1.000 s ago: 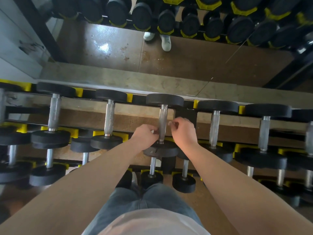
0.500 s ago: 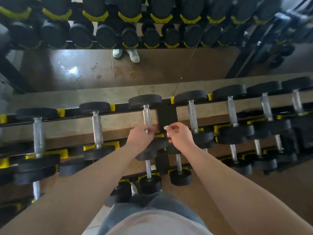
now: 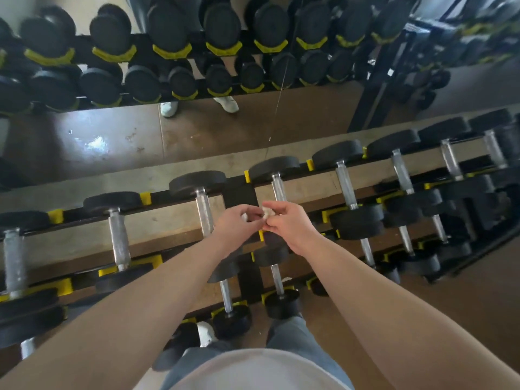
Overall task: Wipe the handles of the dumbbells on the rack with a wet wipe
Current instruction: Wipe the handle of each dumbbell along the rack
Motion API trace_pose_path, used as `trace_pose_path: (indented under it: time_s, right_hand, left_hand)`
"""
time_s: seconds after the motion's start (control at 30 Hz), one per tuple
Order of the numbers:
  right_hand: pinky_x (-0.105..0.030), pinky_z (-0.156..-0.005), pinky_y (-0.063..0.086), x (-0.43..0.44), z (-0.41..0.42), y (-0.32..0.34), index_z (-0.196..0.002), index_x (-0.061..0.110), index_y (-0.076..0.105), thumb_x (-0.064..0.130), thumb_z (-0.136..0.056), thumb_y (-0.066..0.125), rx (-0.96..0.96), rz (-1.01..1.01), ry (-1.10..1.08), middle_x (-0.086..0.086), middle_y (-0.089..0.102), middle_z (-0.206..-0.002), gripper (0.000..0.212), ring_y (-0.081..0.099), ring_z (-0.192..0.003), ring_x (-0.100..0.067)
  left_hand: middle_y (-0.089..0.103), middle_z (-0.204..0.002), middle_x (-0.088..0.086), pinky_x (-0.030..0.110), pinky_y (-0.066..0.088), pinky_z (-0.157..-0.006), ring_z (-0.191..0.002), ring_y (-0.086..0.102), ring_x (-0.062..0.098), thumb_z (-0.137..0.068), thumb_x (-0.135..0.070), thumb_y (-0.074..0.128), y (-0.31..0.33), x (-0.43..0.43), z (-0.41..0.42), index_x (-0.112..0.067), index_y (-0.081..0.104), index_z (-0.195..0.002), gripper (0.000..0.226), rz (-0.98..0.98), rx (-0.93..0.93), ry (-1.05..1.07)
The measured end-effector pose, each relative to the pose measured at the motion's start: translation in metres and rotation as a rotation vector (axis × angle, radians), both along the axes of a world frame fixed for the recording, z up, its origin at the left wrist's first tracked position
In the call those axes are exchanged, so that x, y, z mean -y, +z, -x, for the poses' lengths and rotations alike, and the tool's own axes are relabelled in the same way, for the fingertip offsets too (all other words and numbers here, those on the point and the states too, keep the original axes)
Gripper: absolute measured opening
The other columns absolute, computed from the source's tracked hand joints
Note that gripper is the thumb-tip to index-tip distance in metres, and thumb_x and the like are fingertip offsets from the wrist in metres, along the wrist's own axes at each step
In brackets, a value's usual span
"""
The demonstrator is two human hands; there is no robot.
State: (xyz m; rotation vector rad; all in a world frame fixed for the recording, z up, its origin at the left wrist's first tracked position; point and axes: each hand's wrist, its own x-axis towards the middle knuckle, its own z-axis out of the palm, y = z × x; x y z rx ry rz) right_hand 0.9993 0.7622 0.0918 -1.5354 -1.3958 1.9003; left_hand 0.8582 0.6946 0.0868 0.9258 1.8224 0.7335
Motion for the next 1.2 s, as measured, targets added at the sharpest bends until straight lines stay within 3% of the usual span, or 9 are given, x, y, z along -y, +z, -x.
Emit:
trace_pose_path:
  time_s: [0.17,0.27,0.43,0.6,0.77,0.87,1.0,1.07,1.2]
  right_hand:
    - [-0.035,-0.081,0.064,-0.051,-0.036,-0.004,-0.119,0.025,0.068,0.016,-0.094,0.073,0.139,-0.117,0.088,-0.001,0.074,-0.099,0.027,0.073,-0.082,-0.013]
    - [-0.032,-0.084,0.061,-0.081,-0.055,-0.006,-0.121,0.029,0.066,0.025,-0.091,0.075,0.201,-0.198,0.246,0.005,0.071,-0.106,0.031,0.068,-0.092,-0.009]
    - [-0.032,-0.089,0.061,-0.114,-0.072,-0.008,-0.115,0.024,0.073,0.016,-0.094,0.072,0.126,-0.085,0.401,0.004,0.074,-0.103,0.023,0.073,-0.095,-0.01]
    - [-0.039,-0.097,0.058,-0.137,-0.067,-0.015,-0.121,0.007,0.072,0.0,-0.094,0.064,-0.085,0.203,0.416,-0.008,0.071,-0.121,0.029,0.072,-0.108,-0.02]
    - [-0.036,-0.089,0.062,-0.142,-0.049,-0.026,-0.107,0.012,0.074,0.008,-0.088,0.077,-0.012,0.148,0.382,-0.008,0.075,-0.107,0.019,0.075,-0.096,-0.018]
    - [-0.035,-0.085,0.062,-0.146,-0.037,-0.039,-0.101,0.021,0.072,0.015,-0.088,0.079,0.113,-0.017,0.343,0.0,0.075,-0.101,0.016,0.074,-0.091,-0.016]
    - [-0.011,-0.074,0.042,-0.147,-0.03,-0.044,-0.112,0.022,0.071,0.019,-0.095,0.069,0.305,-0.41,0.386,0.013,0.066,-0.101,0.017,0.058,-0.087,0.002]
    - [-0.014,-0.079,0.043,-0.142,-0.031,-0.047,-0.113,0.019,0.072,0.018,-0.097,0.068,0.327,-0.493,0.49,0.011,0.065,-0.104,0.017,0.058,-0.09,-0.001]
    - [-0.021,-0.084,0.049,-0.125,-0.048,-0.052,-0.102,0.018,0.075,0.019,-0.096,0.067,0.431,-0.586,0.799,0.007,0.068,-0.1,0.01,0.058,-0.084,-0.001]
  left_hand:
    - [0.067,-0.106,-0.016,0.038,0.056,-0.094,-0.104,0.063,0.01,-0.091,-0.045,0.074,-0.003,-0.04,-0.035,-0.034,0.071,-0.108,0.02,0.062,-0.028,0.148]
    - [0.067,-0.108,-0.016,0.038,0.053,-0.101,-0.105,0.062,0.007,-0.092,-0.043,0.073,-0.004,-0.058,-0.056,-0.032,0.072,-0.113,0.024,0.066,0.047,0.201]
    - [0.066,-0.112,-0.013,0.041,0.053,-0.101,-0.104,0.06,0.007,-0.094,-0.038,0.073,-0.007,-0.078,-0.083,-0.038,0.071,-0.101,0.008,0.111,0.071,0.317]
    - [0.067,-0.102,-0.014,0.035,0.051,-0.092,-0.1,0.06,0.007,-0.095,-0.035,0.071,-0.011,-0.09,-0.087,-0.033,0.073,-0.105,0.01,0.131,0.095,0.492]
    - [0.068,-0.105,-0.013,0.035,0.051,-0.096,-0.104,0.06,0.01,-0.095,-0.035,0.072,-0.02,-0.096,-0.081,-0.034,0.073,-0.104,0.009,0.136,0.138,0.566]
    - [0.066,-0.108,-0.013,0.035,0.048,-0.098,-0.107,0.058,0.011,-0.095,-0.031,0.071,-0.03,-0.099,-0.073,-0.035,0.072,-0.105,0.011,0.166,0.145,0.549]
    - [0.066,-0.112,-0.01,0.041,0.053,-0.101,-0.103,0.059,0.011,-0.096,-0.027,0.068,-0.041,-0.103,-0.062,-0.036,0.072,-0.101,0.011,0.216,0.128,0.611]
    - [0.066,-0.11,-0.009,0.043,0.055,-0.101,-0.104,0.061,0.015,-0.097,-0.027,0.067,-0.042,-0.101,-0.061,-0.036,0.07,-0.099,0.01,0.249,0.127,0.611]
    - [0.065,-0.12,-0.002,0.033,0.056,-0.085,-0.108,0.061,0.019,-0.095,-0.032,0.07,-0.047,-0.098,-0.062,-0.026,0.067,-0.126,0.032,0.314,0.131,0.479]
